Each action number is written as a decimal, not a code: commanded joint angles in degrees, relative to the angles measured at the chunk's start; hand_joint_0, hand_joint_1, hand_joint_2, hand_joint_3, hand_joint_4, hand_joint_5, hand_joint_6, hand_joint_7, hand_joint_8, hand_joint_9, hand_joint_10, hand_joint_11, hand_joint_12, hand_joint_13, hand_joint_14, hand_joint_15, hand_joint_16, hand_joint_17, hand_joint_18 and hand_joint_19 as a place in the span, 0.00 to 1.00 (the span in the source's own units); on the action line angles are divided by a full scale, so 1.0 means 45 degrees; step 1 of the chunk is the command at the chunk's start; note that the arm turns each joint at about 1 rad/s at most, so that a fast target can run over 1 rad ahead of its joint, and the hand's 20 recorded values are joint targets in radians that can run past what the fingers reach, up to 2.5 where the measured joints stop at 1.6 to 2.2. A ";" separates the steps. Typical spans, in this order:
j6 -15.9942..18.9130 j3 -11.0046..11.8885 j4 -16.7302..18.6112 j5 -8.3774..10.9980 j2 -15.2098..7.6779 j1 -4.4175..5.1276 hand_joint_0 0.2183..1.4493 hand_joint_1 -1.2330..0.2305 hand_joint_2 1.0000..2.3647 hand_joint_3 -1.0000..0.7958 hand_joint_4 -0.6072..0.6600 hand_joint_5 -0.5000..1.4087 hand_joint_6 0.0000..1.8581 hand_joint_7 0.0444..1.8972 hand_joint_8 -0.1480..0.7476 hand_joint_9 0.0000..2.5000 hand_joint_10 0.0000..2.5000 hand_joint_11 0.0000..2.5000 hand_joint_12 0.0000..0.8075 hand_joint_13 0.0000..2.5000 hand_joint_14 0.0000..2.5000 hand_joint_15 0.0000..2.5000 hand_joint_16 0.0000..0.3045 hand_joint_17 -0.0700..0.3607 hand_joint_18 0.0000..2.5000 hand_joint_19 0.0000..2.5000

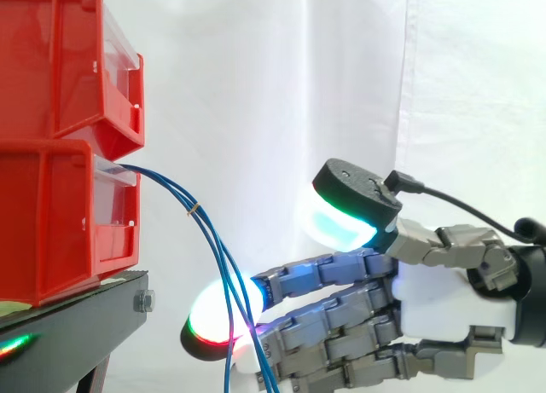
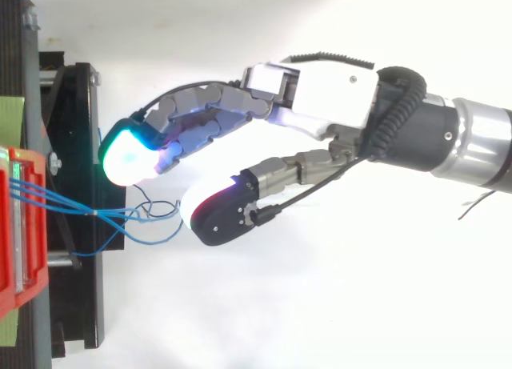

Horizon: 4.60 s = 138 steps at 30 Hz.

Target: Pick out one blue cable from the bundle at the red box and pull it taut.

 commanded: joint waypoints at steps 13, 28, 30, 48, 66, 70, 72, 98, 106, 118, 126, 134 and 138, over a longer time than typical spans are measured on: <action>0.0554 0.0889 0.0455 -0.0878 -0.0703 -0.0204 0.25 0.46 0.00 0.28 0.63 0.16 0.27 0.34 0.43 0.28 0.00 0.10 0.42 0.19 0.00 0.10 0.15 0.41 0.11 0.18; 0.0632 0.0889 0.1529 -0.1328 -0.1270 -0.0087 0.25 0.46 0.00 0.28 0.63 0.16 0.27 0.34 0.43 0.28 0.00 0.10 0.41 0.19 0.00 0.10 0.15 0.40 0.11 0.19; 0.0652 0.0889 0.1647 -0.1347 -0.1270 -0.0087 0.26 0.46 0.00 0.29 0.63 0.16 0.27 0.34 0.43 0.28 0.00 0.10 0.41 0.19 0.00 0.10 0.15 0.40 0.11 0.19; 0.0945 0.0889 0.1861 -0.1718 -0.1270 -0.0126 0.28 0.45 0.00 0.32 0.63 0.17 0.27 0.39 0.42 0.28 0.00 0.11 0.40 0.20 0.00 0.11 0.15 0.40 0.11 0.19; 0.1043 0.0908 0.2311 -0.2324 -0.1270 -0.0204 0.29 0.46 0.01 0.32 0.63 0.18 0.27 0.44 0.42 0.29 0.00 0.12 0.39 0.21 0.00 0.12 0.14 0.39 0.12 0.20; 0.1082 0.0908 0.2311 -0.2343 -0.1270 -0.0204 0.29 0.46 0.01 0.32 0.63 0.19 0.27 0.46 0.43 0.30 0.00 0.12 0.40 0.21 0.00 0.12 0.15 0.39 0.12 0.20; 0.1140 0.0908 0.2311 -0.2402 -0.1270 -0.0224 0.29 0.46 0.01 0.32 0.63 0.19 0.27 0.47 0.43 0.31 0.00 0.12 0.39 0.21 0.00 0.12 0.14 0.39 0.12 0.20; 0.1062 0.1260 0.1920 -0.2402 -0.1289 -0.0400 0.28 0.48 0.00 0.31 0.64 0.19 0.27 0.45 0.43 0.31 0.00 0.13 0.40 0.22 0.00 0.12 0.15 0.39 0.13 0.20; 0.1062 0.1318 0.1783 -0.2617 -0.1289 -0.0458 0.28 0.48 0.00 0.32 0.63 0.19 0.27 0.46 0.43 0.31 0.00 0.13 0.40 0.22 0.00 0.12 0.14 0.39 0.13 0.20; 0.1043 0.1299 0.1764 -0.2656 -0.1289 -0.0673 0.29 0.47 0.00 0.32 0.63 0.19 0.27 0.46 0.43 0.31 0.00 0.13 0.40 0.22 0.00 0.12 0.14 0.39 0.13 0.20; 0.1023 0.1338 0.1764 -0.2832 -0.1289 -0.0732 0.29 0.47 0.00 0.32 0.62 0.19 0.27 0.48 0.43 0.31 0.00 0.13 0.40 0.22 0.00 0.12 0.14 0.39 0.13 0.21; 0.0945 0.1338 0.1764 -0.2812 -0.1289 -0.0575 0.29 0.47 0.00 0.32 0.62 0.19 0.27 0.48 0.43 0.31 0.00 0.13 0.40 0.22 0.00 0.12 0.14 0.39 0.13 0.20; 0.0984 0.1338 0.1783 -0.2832 -0.1289 -0.0575 0.29 0.47 0.01 0.32 0.62 0.20 0.27 0.49 0.43 0.31 0.01 0.13 0.40 0.22 0.00 0.12 0.14 0.39 0.13 0.20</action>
